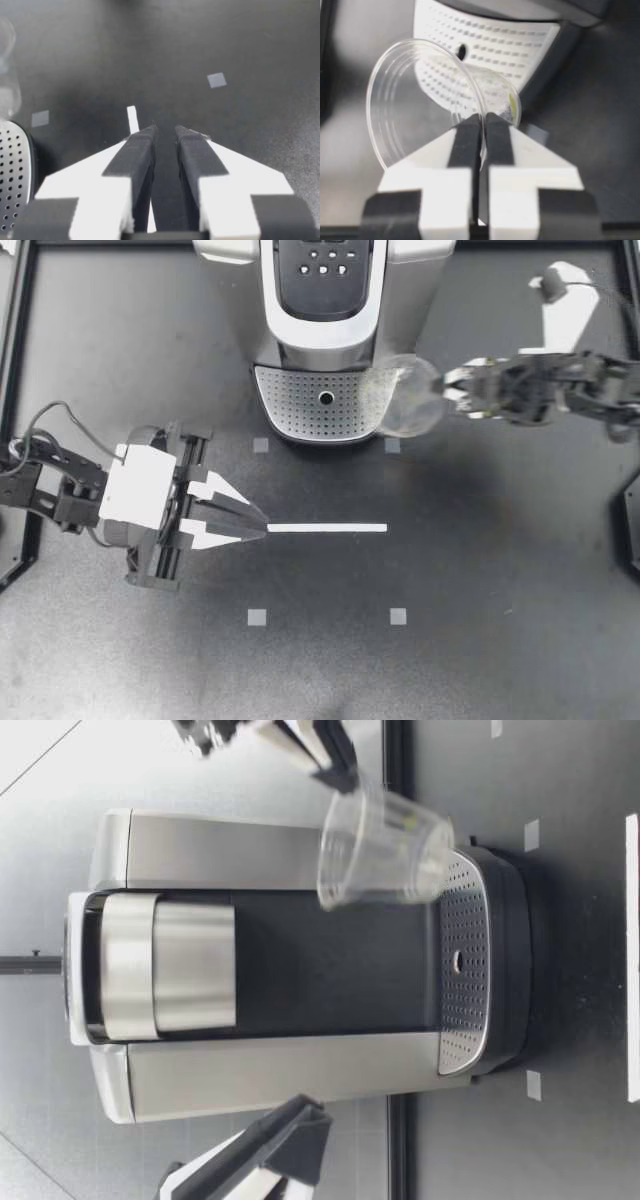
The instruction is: Place the coffee capsule inside the capsule container, then place the cup onto the center of the cup tray, then push the 'Hot Water' and 'Travel Mug' buttons.
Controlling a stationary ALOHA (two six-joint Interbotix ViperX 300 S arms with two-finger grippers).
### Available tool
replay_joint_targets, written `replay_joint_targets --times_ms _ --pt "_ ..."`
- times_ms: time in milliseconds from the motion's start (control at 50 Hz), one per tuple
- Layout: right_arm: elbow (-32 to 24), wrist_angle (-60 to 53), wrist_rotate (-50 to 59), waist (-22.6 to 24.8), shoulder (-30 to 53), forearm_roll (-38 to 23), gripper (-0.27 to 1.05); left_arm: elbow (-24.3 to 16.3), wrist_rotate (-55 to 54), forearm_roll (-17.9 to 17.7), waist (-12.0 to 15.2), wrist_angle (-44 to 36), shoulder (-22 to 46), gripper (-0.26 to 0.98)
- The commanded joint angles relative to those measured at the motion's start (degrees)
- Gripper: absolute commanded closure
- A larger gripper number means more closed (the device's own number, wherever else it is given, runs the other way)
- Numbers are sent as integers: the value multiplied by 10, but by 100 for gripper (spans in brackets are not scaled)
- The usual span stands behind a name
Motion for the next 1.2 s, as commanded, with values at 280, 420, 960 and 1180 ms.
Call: replay_joint_targets --times_ms 280,420,960,1180 --pt "-94 -8 1 4 69 1 71 -4 1 0 0 -3 -9 51" --pt "-116 -6 1 4 92 0 71 0 1 0 0 -3 -11 51" --pt "-137 -3 3 4 132 0 71 18 1 0 0 -3 -34 51" --pt "-144 -3 2 3 141 0 71 19 1 0 1 -3 -34 51"
